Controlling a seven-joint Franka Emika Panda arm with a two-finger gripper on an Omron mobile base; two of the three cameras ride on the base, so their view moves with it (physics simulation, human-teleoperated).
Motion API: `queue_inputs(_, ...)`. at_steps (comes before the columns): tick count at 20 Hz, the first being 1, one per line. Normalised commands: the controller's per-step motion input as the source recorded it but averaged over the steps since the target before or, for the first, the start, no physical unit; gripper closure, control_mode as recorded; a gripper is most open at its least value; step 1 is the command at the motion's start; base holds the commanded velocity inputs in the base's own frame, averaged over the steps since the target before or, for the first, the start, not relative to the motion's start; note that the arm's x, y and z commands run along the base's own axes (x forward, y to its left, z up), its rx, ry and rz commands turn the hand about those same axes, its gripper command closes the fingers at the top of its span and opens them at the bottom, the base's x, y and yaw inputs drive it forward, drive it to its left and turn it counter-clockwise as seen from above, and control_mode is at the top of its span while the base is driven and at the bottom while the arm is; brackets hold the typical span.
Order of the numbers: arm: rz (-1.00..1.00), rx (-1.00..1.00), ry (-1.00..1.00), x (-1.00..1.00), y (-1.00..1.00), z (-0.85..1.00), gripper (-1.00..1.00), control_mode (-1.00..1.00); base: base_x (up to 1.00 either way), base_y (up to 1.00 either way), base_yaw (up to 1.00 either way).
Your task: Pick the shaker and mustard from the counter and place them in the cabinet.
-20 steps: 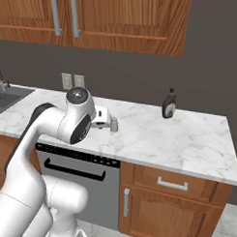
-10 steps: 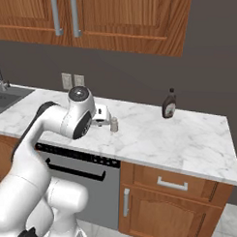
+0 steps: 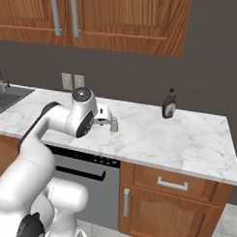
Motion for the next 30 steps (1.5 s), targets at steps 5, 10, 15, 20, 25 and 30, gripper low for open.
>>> queue_inputs(5, 0.00, 0.00, 0.00, 0.19, 0.00, -0.18, -1.00, -1.00, 0.00, 0.00, 0.00)
queue_inputs(10, 0.00, -0.02, 0.00, 0.15, 0.00, -0.30, -1.00, -1.00, 0.00, 0.00, 0.00)
queue_inputs(15, 0.00, -0.05, 0.00, 0.13, 0.00, -0.28, -1.00, -1.00, 0.00, 0.00, 0.00)
queue_inputs(20, -0.02, -0.07, 0.00, 0.20, 0.00, -0.15, -1.00, -1.00, 0.00, 0.00, 0.00)
queue_inputs(25, -0.02, -0.04, 0.00, 0.35, 0.00, -0.07, -1.00, -1.00, 0.00, 0.00, 0.00)
queue_inputs(30, -0.02, -0.03, 0.00, 0.36, 0.00, -0.05, -1.00, -1.00, 0.00, 0.00, 0.00)
